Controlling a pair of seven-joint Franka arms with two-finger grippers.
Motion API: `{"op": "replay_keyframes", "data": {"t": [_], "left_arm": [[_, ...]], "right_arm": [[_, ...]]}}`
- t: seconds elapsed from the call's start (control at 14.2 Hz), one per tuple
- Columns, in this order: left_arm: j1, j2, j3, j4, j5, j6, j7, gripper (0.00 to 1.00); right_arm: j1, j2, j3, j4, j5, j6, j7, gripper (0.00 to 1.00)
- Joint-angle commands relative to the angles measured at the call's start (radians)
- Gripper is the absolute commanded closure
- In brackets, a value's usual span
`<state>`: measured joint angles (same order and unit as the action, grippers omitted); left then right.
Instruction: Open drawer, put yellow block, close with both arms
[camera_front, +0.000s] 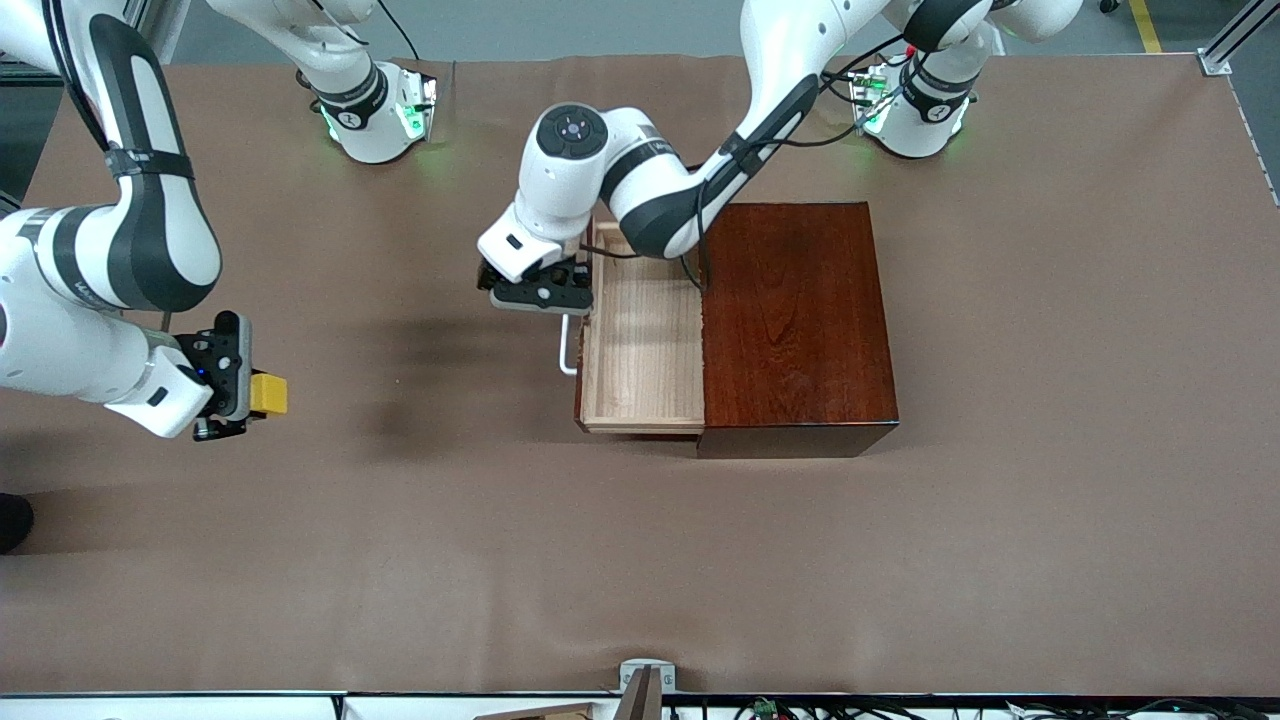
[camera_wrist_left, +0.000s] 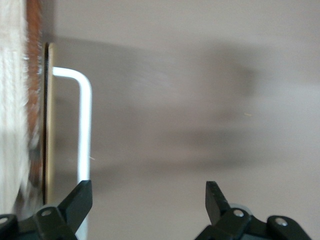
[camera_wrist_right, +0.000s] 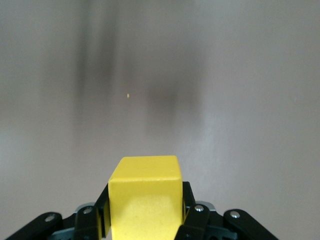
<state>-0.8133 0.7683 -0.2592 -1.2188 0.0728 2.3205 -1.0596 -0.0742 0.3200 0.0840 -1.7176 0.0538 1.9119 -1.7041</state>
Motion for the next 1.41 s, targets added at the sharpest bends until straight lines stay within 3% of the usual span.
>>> {"op": "replay_keyframes", "data": {"t": [0.0,0.21,0.49,0.77,1.12,1.34], "left_arm": [[-0.001,-0.035,0.000,0.004,-0.018,-0.019,-0.042,0.00],[0.026,-0.076,0.001,0.002,-0.016,-0.113,-0.042,0.00],[0.126,-0.237,0.006,-0.019,0.022,-0.415,-0.011,0.00],[0.239,-0.374,0.003,-0.059,0.067,-0.714,0.304,0.00],[0.507,-0.630,-0.005,-0.266,0.047,-0.777,0.700,0.00],[0.684,-0.718,-0.005,-0.337,-0.040,-0.779,0.779,0.00]], "right_arm": [[0.001,-0.006,0.036,0.027,0.026,-0.028,-0.017,1.00],[0.030,-0.002,0.037,0.027,0.051,-0.033,-0.009,1.00],[0.141,-0.002,0.037,0.035,0.052,-0.028,0.024,1.00],[0.270,-0.001,0.036,0.064,0.052,-0.022,0.185,1.00],[0.421,0.010,0.034,0.078,0.052,0.077,0.444,1.00],[0.488,0.024,0.033,0.076,0.046,0.122,0.569,1.00]]}}
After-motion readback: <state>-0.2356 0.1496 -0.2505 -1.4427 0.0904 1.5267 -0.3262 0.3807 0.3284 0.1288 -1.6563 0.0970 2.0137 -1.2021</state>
